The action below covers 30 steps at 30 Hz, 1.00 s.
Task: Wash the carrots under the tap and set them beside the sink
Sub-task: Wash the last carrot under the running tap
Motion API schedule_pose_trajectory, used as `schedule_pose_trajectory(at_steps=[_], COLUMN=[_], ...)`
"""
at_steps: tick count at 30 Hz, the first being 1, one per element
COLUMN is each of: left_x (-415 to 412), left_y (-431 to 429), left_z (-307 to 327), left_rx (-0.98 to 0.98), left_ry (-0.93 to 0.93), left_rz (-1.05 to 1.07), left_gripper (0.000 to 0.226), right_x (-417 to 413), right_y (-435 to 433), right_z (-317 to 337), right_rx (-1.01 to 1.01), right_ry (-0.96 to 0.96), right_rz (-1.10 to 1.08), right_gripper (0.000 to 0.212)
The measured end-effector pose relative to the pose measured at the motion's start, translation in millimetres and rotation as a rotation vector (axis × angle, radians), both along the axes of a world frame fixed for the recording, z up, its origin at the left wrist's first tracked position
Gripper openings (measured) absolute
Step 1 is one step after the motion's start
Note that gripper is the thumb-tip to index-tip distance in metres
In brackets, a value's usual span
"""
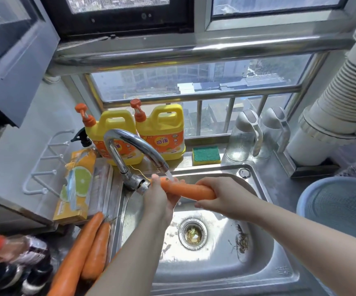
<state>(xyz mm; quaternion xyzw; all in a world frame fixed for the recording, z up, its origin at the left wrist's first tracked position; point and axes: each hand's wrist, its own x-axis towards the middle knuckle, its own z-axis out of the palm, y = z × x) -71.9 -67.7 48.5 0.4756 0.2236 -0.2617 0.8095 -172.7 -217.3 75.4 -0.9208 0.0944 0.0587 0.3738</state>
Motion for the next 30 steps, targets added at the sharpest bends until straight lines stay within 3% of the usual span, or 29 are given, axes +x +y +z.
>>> schedule_pose_trajectory(at_steps=[3,10,13,16,21,26,30], left_x=[7.3,-33.3,-29.9,-21.8,-20.1,-7.9,-7.6], left_y=[7.3,0.6,6.8,6.5,4.4,4.6,5.1], left_z=[-4.2,-5.3,-4.8,-1.0,3.4,0.0,-0.8], left_rx=[-0.114,-0.151,-0.111,-0.081,-0.102,0.013,-0.013], left_ry=[0.109,-0.148,-0.169,-0.071,-0.125,-0.061,-0.017], left_rz=[-0.039,-0.264,-0.24,-0.152,-0.233,-0.087,-0.039], left_gripper=[0.056,0.041,0.028,0.032,0.02,0.028,0.036], right_x=[-1.2,13.1,15.3,19.1,25.0,26.0,29.6], right_y=[-3.0,10.7,13.5,17.3,13.7,24.2,29.2], right_z=[-0.3,-0.8,-1.0,-0.7,4.3,1.3,-4.7], right_rx=[0.097,0.549,0.646,0.655,0.651,0.829,0.696], right_ry=[0.002,0.118,0.154,0.154,0.132,0.14,0.04], right_rz=[-0.078,-0.235,-0.27,-0.282,-0.282,-0.269,-0.2], right_gripper=[0.044,0.033,0.035,0.035,0.027,0.025,0.024])
